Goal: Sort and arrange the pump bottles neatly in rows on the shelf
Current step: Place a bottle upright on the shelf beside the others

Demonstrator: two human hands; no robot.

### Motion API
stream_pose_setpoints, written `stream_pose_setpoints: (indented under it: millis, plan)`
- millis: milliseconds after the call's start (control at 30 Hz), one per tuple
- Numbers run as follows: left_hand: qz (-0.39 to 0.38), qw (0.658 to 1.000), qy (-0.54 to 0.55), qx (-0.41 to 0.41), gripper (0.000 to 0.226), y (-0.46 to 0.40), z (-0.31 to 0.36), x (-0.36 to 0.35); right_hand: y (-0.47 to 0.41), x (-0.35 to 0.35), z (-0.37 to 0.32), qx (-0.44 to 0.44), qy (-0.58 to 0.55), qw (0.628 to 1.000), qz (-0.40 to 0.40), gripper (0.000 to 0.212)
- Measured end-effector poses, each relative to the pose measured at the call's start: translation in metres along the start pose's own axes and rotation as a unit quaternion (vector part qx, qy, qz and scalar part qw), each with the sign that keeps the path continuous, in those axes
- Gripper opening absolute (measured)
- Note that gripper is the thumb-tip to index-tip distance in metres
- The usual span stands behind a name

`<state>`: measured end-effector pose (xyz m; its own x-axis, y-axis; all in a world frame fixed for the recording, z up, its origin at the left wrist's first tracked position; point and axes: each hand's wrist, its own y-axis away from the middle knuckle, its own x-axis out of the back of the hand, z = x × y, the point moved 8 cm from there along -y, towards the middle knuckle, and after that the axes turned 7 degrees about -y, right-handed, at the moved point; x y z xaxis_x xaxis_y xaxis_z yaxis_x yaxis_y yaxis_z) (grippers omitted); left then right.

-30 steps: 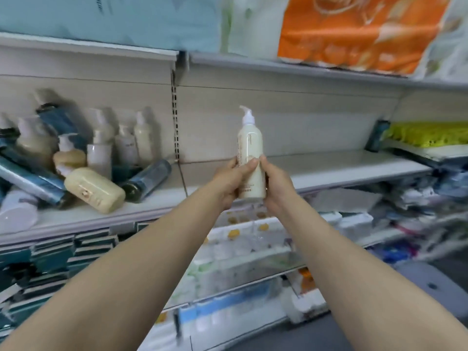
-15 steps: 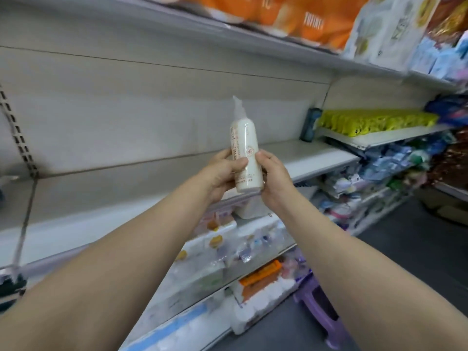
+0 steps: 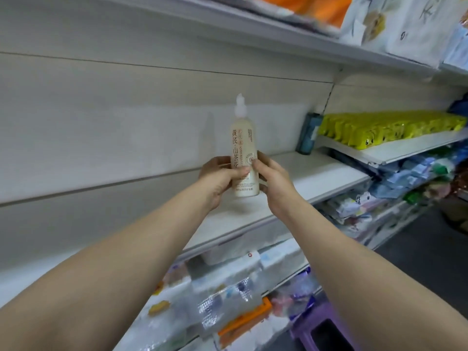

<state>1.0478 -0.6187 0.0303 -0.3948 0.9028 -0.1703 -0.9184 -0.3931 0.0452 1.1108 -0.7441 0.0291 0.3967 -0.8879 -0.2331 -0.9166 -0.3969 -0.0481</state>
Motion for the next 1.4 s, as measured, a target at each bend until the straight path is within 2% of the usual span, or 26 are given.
stream_pose_setpoints:
  millis: [100,200,300,367,433,567,733,1000,1133,1267,1400]
  plan:
    - [0.028,0.999,-0.017,-0.007,0.038,-0.032,-0.009,-0.023,-0.027,0.033,0.006,-0.008,-0.012,1.000,0.018,0.037]
    - [0.045,0.999,-0.017,-0.010,0.037,-0.064,-0.017,-0.051,-0.060,0.061,0.010,-0.011,-0.022,1.000,-0.006,0.027]
    - [0.069,0.997,-0.015,-0.016,0.046,-0.096,-0.020,-0.079,-0.096,0.082,0.003,0.002,-0.018,0.998,-0.055,0.043]
    - [0.088,0.996,-0.003,-0.025,0.039,-0.119,-0.019,-0.097,-0.120,0.094,-0.006,0.016,0.004,0.995,-0.097,0.052]
    - [0.096,0.995,0.001,-0.033,0.035,-0.137,-0.018,-0.116,-0.143,0.109,-0.011,0.025,0.032,0.991,-0.125,0.055]
    - [0.089,0.995,0.027,-0.029,0.041,-0.174,-0.028,-0.147,-0.194,0.145,-0.005,0.012,0.049,0.989,-0.142,0.059]
    - [0.095,0.995,-0.004,-0.035,0.053,-0.207,-0.044,-0.159,-0.234,0.168,0.014,-0.001,0.038,0.983,-0.182,0.061]
    - [0.170,0.985,-0.041,-0.018,0.050,-0.240,-0.068,-0.150,-0.277,0.168,0.033,0.041,0.058,0.966,-0.247,0.054]
    - [0.199,0.979,-0.034,-0.021,0.043,-0.250,-0.072,-0.141,-0.296,0.159,0.042,0.034,0.046,0.969,-0.240,0.057]
    - [0.216,0.974,-0.056,-0.025,0.043,-0.261,-0.068,-0.133,-0.312,0.154,0.051,-0.001,0.028,0.979,-0.201,0.048]
    - [0.222,0.973,-0.060,-0.017,0.040,-0.267,-0.069,-0.127,-0.318,0.151,0.052,-0.002,0.037,0.980,-0.194,0.047]
